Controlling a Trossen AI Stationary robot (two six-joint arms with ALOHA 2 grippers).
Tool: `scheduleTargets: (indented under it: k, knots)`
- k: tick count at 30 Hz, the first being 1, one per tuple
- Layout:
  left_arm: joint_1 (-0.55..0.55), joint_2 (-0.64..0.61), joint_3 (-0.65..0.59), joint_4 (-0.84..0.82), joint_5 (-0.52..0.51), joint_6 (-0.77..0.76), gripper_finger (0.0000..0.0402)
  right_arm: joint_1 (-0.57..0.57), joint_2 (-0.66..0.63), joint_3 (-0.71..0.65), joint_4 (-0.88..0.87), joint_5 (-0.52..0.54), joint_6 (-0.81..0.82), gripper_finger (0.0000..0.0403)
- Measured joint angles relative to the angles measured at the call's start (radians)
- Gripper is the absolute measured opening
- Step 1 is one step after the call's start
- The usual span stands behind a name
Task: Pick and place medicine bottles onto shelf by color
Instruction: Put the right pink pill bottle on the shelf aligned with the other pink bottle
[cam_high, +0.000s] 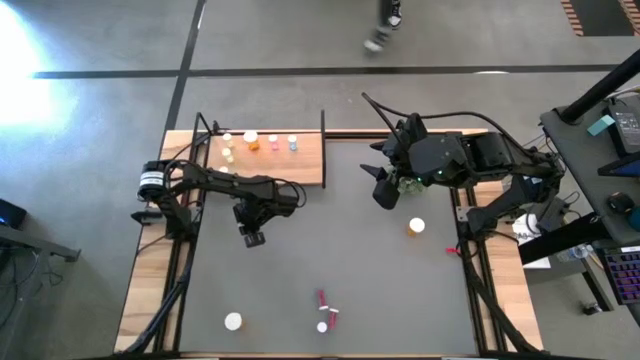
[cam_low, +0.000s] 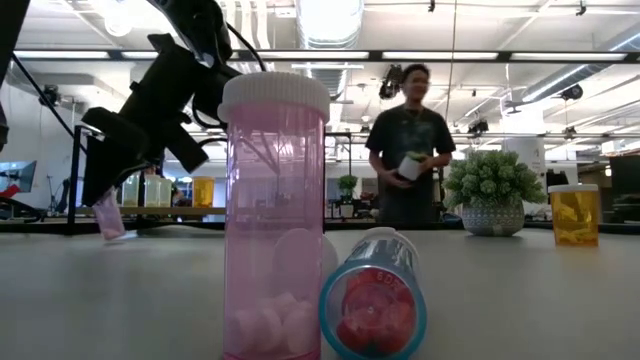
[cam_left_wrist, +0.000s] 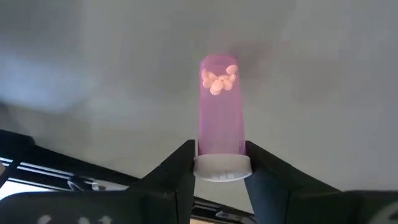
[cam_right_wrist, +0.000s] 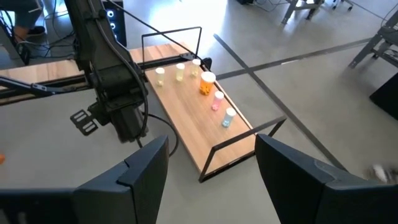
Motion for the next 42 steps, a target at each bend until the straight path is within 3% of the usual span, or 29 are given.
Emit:
scheduleTargets:
  k: [42]
  knots:
    - [-0.002,-0.001,0.005,0.161,-0.032,-0.010,0.0102,0.000,0.000,0.000,-0.049,0.000,-0.002,0.0228]
